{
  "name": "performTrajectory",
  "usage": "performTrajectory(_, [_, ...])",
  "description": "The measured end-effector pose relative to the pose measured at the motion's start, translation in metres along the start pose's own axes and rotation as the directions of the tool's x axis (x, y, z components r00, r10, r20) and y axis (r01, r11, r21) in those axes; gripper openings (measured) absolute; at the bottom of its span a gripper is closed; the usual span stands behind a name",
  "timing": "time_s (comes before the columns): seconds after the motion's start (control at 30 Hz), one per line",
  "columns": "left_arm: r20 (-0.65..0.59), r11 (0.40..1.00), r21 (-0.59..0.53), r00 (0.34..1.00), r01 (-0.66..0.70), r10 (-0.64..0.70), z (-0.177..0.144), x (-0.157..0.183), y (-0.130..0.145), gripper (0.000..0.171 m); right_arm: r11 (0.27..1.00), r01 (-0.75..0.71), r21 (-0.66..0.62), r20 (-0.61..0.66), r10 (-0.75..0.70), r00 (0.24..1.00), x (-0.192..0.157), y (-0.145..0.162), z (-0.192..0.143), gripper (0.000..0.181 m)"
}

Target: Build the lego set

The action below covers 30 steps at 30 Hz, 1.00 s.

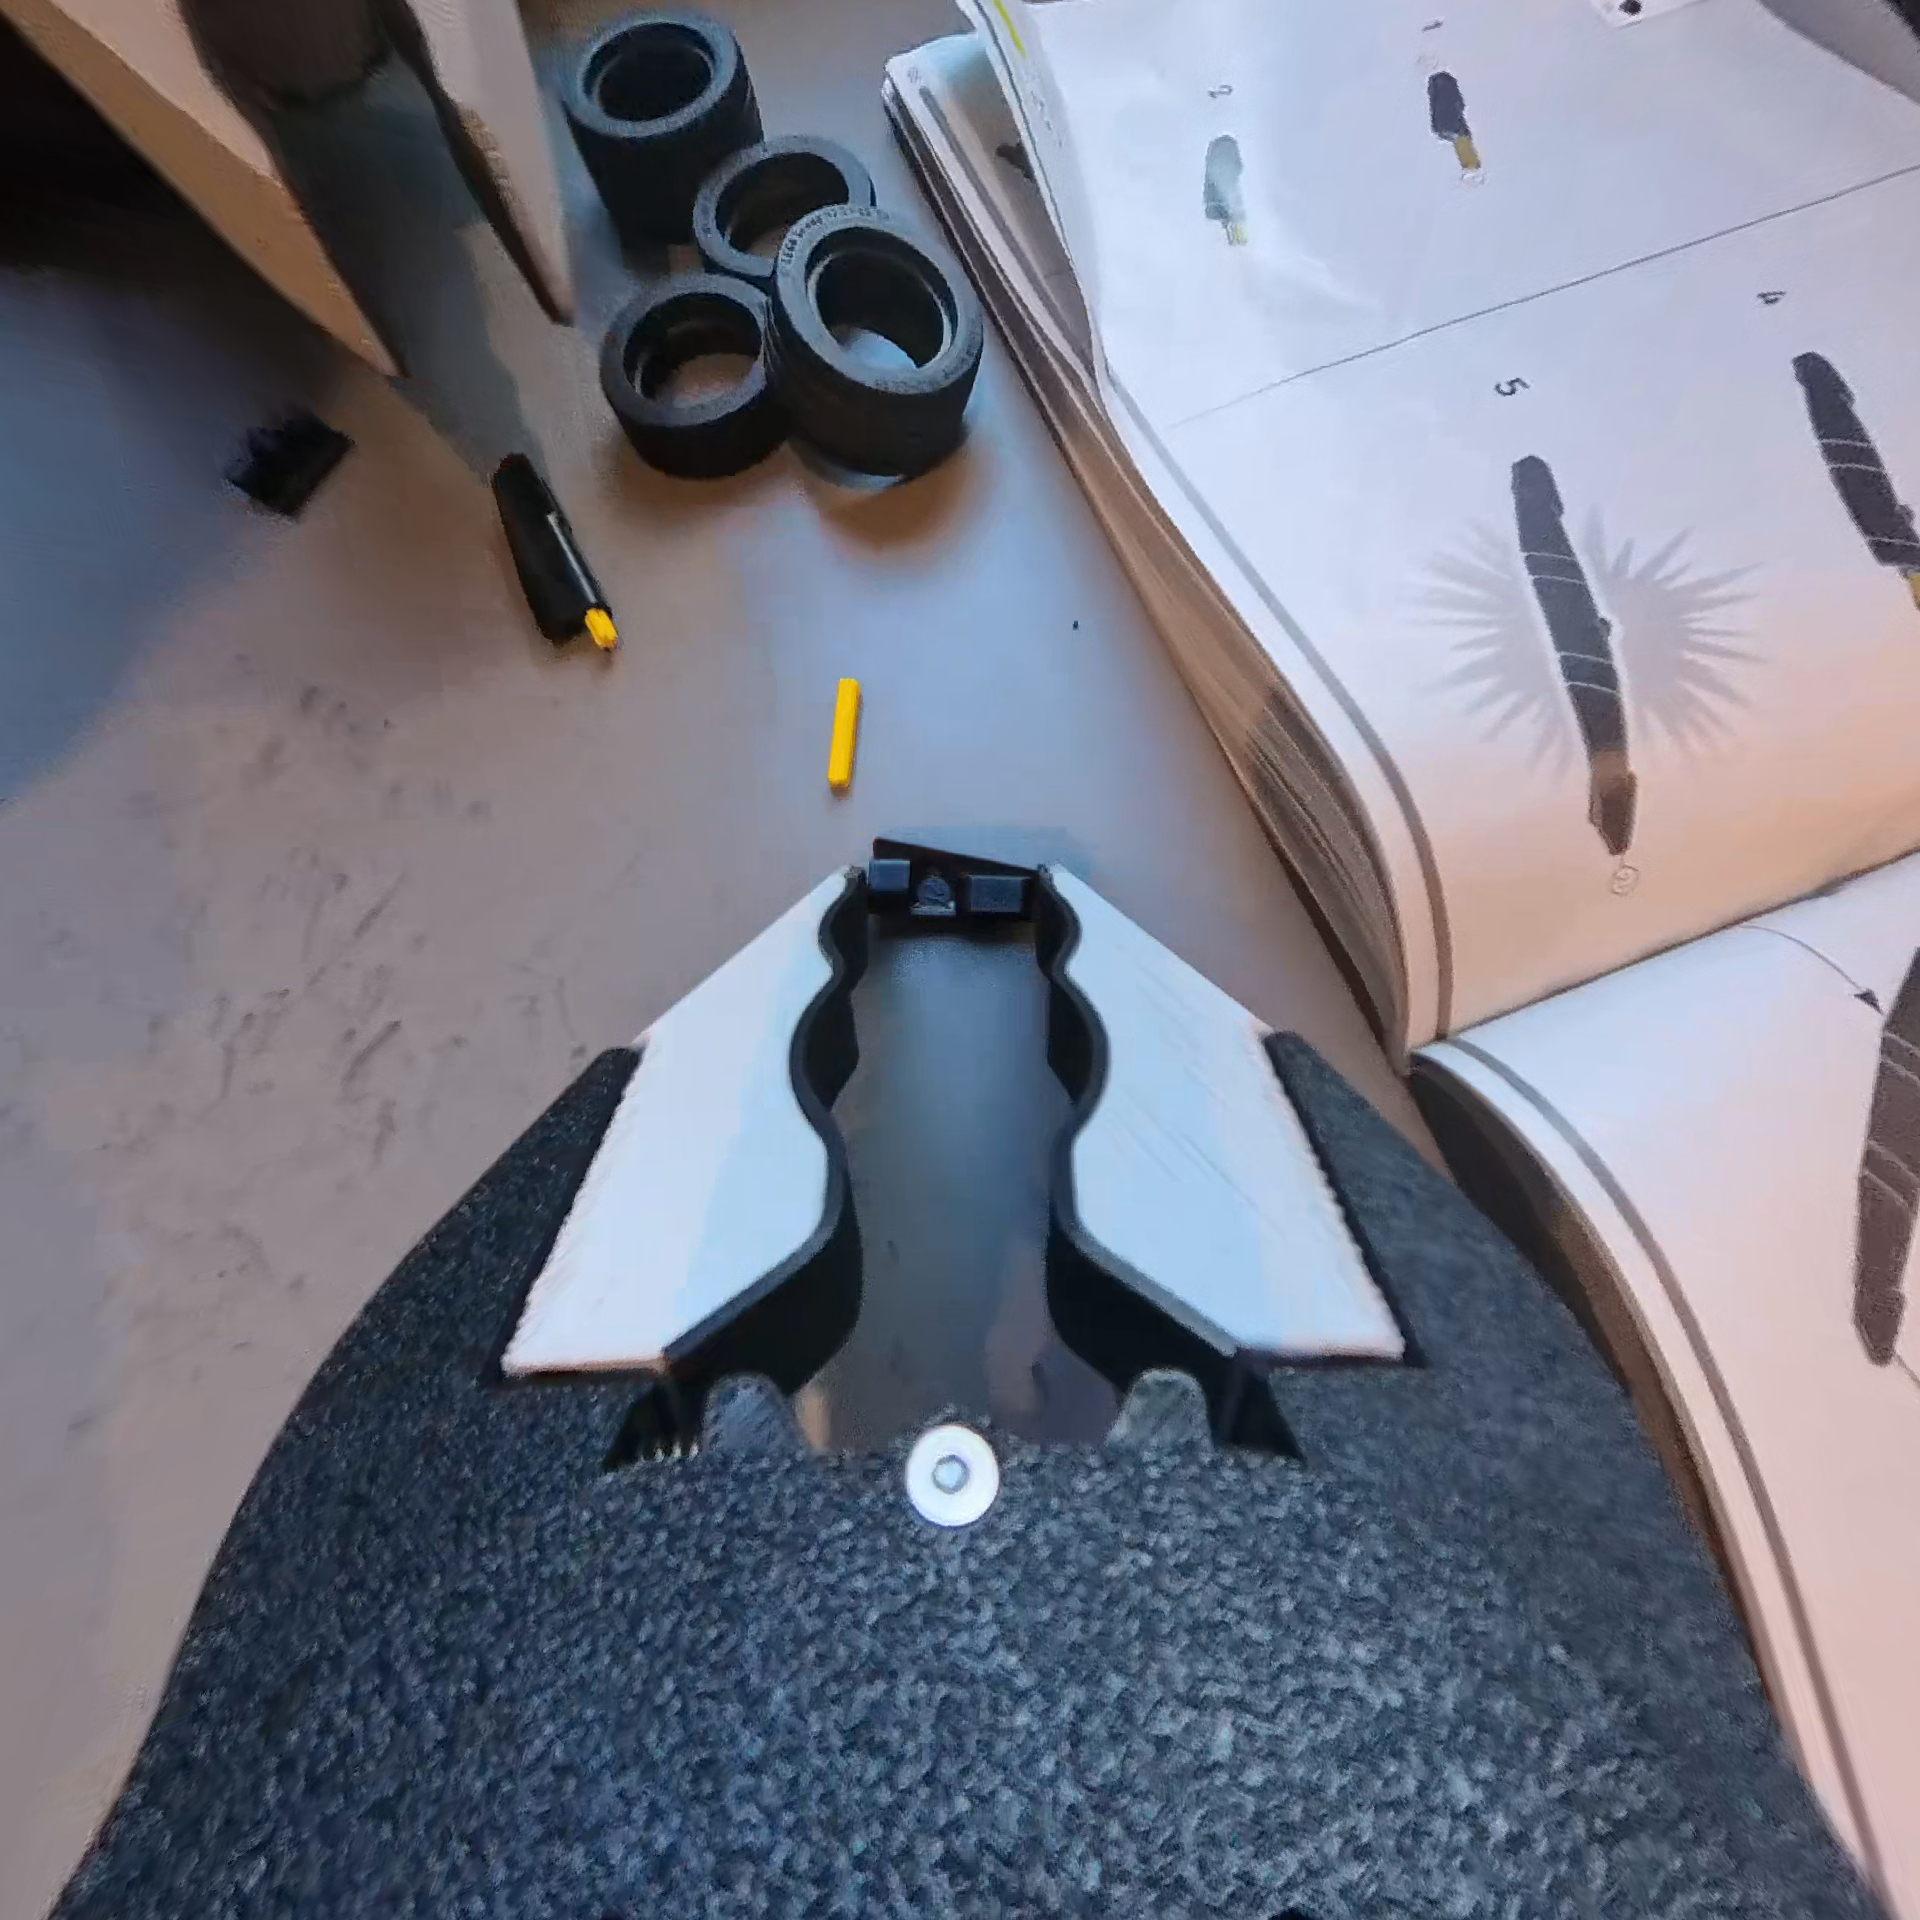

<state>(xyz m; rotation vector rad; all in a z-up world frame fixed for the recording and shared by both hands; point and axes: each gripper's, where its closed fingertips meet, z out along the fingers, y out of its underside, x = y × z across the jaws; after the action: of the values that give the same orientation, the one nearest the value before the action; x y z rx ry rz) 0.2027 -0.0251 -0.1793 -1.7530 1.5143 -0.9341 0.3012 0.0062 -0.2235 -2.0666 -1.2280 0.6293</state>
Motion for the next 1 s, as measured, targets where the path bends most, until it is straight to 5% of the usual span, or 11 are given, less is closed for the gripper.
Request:
performTrajectory(0.57, [-0.116, 0.915, -0.314, 0.967, -0.252, 0.226, -0.036, 0.056, 0.077, 0.020, 0.999, 0.034, -0.008, -0.023, -0.034, 0.999, -0.010, 0.021, -0.021, 0.031])
performTrajectory(1.0, [-0.125, 0.840, -0.434, 0.945, -0.326, 0.302, -0.029, 0.049, 0.082, 0.008, 0.999, 0.050, 0.011, -0.019, -0.050, 0.999, -0.013, 0.016, -0.022, 0.030])
